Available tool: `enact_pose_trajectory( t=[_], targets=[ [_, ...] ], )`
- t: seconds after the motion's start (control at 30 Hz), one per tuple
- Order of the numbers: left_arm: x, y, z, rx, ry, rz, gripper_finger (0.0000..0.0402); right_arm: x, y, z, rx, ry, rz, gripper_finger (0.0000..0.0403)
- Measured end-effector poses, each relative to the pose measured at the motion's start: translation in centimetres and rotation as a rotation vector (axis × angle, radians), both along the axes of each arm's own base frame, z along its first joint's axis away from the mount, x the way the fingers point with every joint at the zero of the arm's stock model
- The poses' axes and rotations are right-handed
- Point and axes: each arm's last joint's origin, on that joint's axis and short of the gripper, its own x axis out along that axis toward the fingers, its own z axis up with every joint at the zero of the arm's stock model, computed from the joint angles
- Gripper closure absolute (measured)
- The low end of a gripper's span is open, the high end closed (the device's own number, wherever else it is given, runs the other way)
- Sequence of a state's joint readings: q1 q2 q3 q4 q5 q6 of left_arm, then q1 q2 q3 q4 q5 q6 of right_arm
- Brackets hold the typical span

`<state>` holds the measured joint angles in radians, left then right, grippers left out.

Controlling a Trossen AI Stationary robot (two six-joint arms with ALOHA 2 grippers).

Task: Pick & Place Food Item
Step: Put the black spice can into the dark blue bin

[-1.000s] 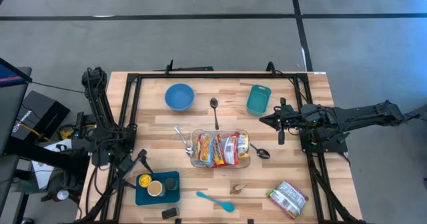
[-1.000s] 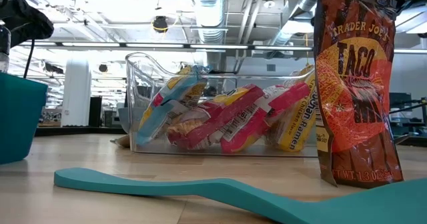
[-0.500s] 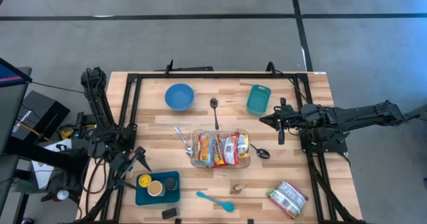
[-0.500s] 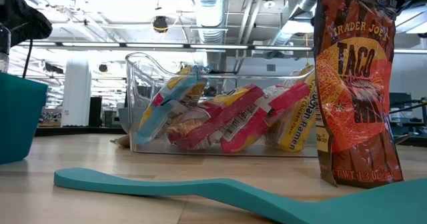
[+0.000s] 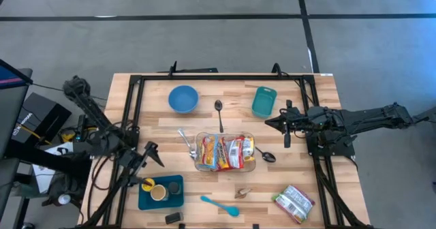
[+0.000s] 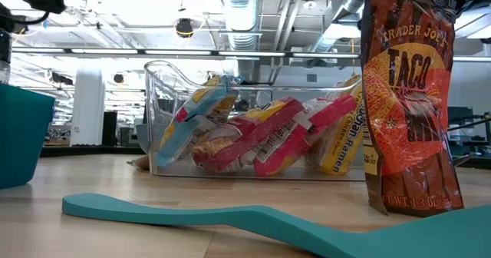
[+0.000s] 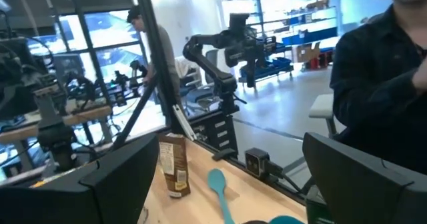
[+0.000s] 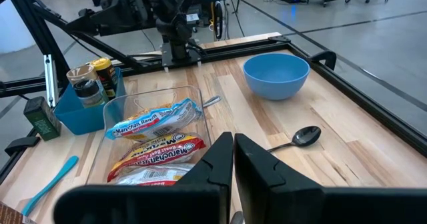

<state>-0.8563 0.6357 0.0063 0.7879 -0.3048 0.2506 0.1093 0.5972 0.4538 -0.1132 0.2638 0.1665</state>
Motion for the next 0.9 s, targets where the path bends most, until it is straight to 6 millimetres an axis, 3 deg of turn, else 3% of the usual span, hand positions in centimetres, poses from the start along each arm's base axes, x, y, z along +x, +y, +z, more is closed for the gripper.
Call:
enact_pose_trajectory(
  t=[0.43, 0.9],
  targets=[
    [3.0, 2.6, 0.5, 0.004, 0.020, -0.082, 0.0037, 0.0, 0.0, 0.0, 0.000, 0.000, 0.000, 0.0393],
    [4.5, 2.4, 2.8, -0.030, -0.025, -0.039, 0.0037, 0.0, 0.0, 0.0, 0.000, 0.000, 0.000, 0.0393]
  ],
)
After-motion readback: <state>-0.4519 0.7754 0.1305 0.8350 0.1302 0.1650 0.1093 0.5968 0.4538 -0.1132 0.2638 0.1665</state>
